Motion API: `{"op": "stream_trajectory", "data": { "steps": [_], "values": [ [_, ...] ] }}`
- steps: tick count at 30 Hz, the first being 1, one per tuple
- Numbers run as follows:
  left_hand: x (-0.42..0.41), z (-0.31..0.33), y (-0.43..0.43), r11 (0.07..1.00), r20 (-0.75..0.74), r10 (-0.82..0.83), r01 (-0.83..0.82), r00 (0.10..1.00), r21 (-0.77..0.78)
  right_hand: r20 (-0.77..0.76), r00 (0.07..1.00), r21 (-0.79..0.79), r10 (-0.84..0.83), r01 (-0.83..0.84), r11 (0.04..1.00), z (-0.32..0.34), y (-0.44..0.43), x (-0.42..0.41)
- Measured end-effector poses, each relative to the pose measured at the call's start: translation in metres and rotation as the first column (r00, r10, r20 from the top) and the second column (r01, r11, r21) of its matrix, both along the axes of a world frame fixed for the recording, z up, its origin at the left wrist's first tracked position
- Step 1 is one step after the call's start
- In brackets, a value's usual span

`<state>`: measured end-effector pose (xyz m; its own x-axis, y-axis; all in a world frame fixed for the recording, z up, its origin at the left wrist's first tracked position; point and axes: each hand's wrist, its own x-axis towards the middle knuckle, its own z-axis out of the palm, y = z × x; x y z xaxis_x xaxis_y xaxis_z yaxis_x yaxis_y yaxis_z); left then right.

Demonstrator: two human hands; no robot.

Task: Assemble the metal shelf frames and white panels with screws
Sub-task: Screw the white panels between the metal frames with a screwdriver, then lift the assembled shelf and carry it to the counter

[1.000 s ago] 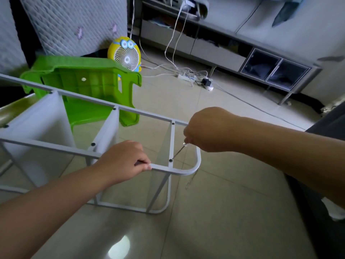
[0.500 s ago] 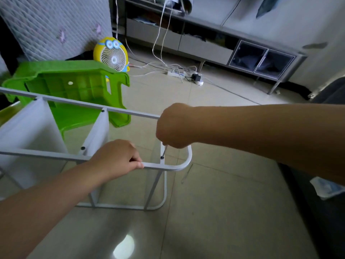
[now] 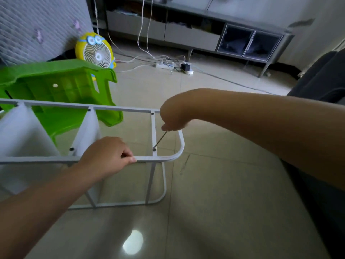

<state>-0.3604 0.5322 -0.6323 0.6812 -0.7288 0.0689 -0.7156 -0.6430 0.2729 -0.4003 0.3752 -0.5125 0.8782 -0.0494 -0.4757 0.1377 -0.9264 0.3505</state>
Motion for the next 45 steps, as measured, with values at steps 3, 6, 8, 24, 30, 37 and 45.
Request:
{"op": "stream_trajectory", "data": {
  "steps": [3,6,8,24,30,37,45],
  "values": [
    [0.004,0.005,0.0,0.999,-0.047,-0.036,0.037,0.998,0.018,0.126,0.986,0.273,-0.105,0.067,0.96,0.013,-0.038,-0.003],
    [0.008,0.015,-0.01,0.996,-0.067,-0.046,0.051,0.997,0.079,0.232,0.904,0.528,-0.36,0.194,0.827,-0.009,-0.084,-0.007],
    [0.013,0.019,-0.024,1.0,-0.018,-0.03,0.03,0.999,0.008,0.234,0.801,0.658,-0.551,0.286,0.696,-0.047,-0.111,-0.013],
    [0.037,-0.018,-0.126,0.993,0.162,0.109,-0.117,0.981,0.036,0.004,0.462,0.404,-0.887,0.81,0.424,-0.333,-0.161,-0.081],
    [0.035,-0.02,-0.126,0.988,0.108,0.154,-0.156,0.982,0.013,0.133,0.499,0.377,-0.856,0.773,0.509,-0.359,-0.156,-0.077],
    [0.033,-0.02,-0.125,0.985,0.097,0.156,-0.161,0.983,0.054,0.142,0.411,0.338,-0.9,0.835,0.435,-0.366,-0.156,-0.063],
    [0.034,-0.018,-0.124,0.993,0.089,0.117,-0.118,0.989,0.003,0.191,0.476,0.616,-0.858,0.623,0.483,-0.326,-0.155,-0.043]
  ]
}}
